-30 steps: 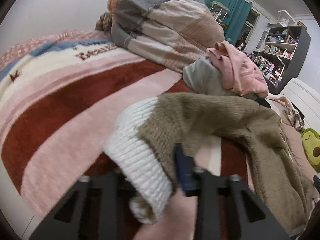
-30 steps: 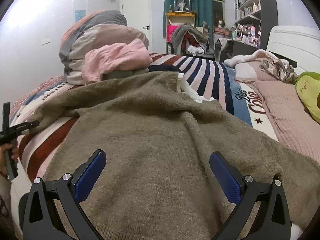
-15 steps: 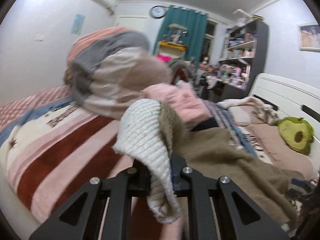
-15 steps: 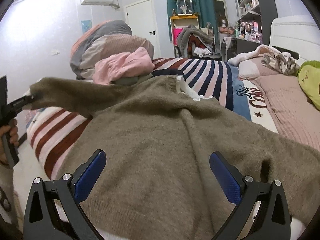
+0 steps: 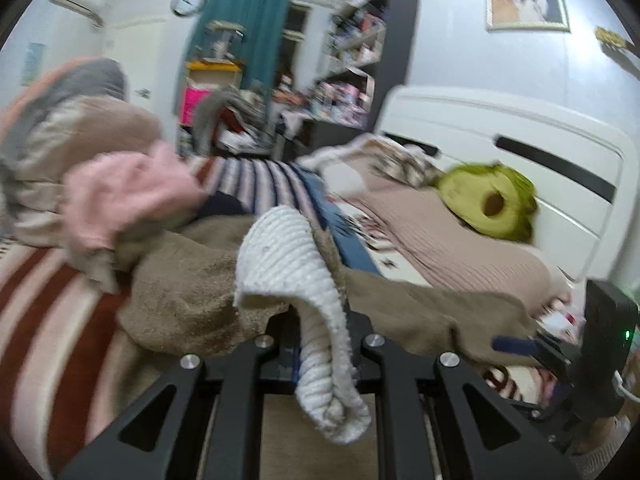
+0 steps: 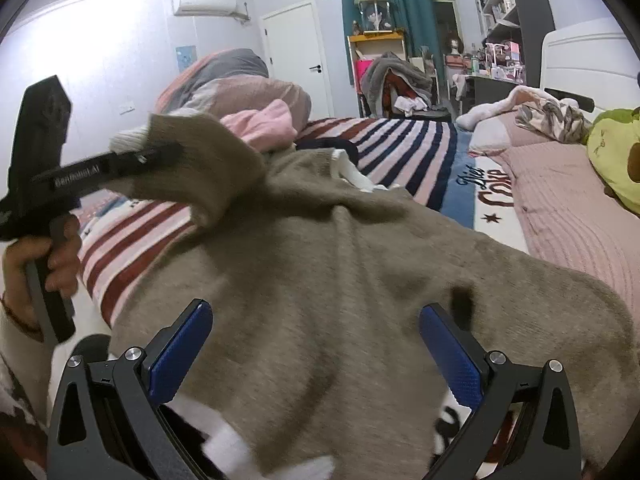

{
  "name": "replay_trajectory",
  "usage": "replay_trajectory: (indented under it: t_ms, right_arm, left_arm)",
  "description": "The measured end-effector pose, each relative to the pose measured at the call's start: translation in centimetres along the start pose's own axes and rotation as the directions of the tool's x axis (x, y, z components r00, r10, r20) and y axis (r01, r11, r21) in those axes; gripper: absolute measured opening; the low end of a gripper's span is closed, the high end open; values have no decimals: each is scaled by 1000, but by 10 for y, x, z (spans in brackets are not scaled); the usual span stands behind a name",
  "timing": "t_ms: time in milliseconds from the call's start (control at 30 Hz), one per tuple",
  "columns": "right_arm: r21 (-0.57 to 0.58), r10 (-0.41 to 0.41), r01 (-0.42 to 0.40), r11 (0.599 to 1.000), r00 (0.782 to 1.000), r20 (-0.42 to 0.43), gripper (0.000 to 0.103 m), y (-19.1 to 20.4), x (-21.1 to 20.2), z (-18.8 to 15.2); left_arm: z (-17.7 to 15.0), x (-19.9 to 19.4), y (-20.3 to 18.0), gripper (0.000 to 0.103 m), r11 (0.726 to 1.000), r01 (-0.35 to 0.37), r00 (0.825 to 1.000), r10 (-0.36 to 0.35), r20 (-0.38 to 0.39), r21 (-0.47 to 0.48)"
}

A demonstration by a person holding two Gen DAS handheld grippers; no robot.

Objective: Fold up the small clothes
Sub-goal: 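Lift the cuff with the left gripper and lay it across the sweater body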

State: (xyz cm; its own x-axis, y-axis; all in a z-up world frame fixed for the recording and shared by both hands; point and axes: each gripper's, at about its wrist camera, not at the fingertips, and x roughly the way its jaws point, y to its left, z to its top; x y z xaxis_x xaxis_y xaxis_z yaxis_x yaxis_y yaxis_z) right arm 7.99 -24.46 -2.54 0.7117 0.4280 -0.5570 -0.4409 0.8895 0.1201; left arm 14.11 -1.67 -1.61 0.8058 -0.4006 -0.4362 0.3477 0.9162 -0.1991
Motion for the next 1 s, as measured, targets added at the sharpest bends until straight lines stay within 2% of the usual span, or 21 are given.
replay_trajectory:
  t_ms: [167,233,300,367,400,467,533,600,700,767,800,833,867,900,1000]
  right_arm:
    - [-10,-29,29,1000,999,-13,102,-13,-1,-2]
    - [3,-36,36,999,999,-18,102,-17,-1,-3]
    - [16,-48,48,999,999,-22,102,-23,-1,-6]
    - [28,-62,63,998,998,-33,102,-30,-1,-11]
    - [31,-68,69,997,997,-38,102,-33,-1,-13]
    - [31,-78,79,996,996,-50,102,-37,-4,-18]
    - [28,-84,86,996,995,-60,102,-40,-6,-22]
    - [27,-84,86,996,994,-66,102,-41,-9,-24]
    - [40,-78,80,996,996,-49,102,-40,-16,-25]
    - [55,-74,76,996,997,-31,102,-38,-20,-26]
    - [67,-70,71,995,997,-23,102,-37,-21,-27]
    - [74,-67,68,995,998,-21,102,-36,-21,-27]
    - [87,-61,63,994,998,-22,102,-35,-19,-28]
    - [93,-59,61,994,998,-23,102,-33,-18,-29]
    - [101,-63,66,993,997,-34,102,-26,-15,-31]
  left_arm:
    - [-19,37,-43,10,992,122,989,-118,-94,34]
    - [-29,53,-61,10,982,179,973,-170,-154,53]
    - [-41,68,-71,12,975,209,957,-188,-222,72]
    - [-55,75,-78,23,971,222,942,-191,-276,87]
    - [-62,77,-76,34,971,222,938,-189,-292,85]
    - [-71,66,-71,48,971,229,937,-203,-285,62]
    - [-76,52,-63,70,974,226,939,-209,-272,31]
    - [-82,31,-47,72,976,220,940,-213,-267,-6]
    - [-93,1,-18,73,992,126,956,-129,-263,-31]
    - [-101,-14,0,73,999,11,964,-20,-267,-35]
    - [-106,-22,13,73,997,-68,961,55,-269,-39]
    - [-109,-29,24,73,991,-128,956,112,-272,-44]
    - [-115,-39,40,73,977,-206,943,184,-276,-49]
    - [-120,-46,51,73,966,-253,932,230,-281,-49]
    - [-137,-54,85,72,929,-367,881,331,-337,-46]
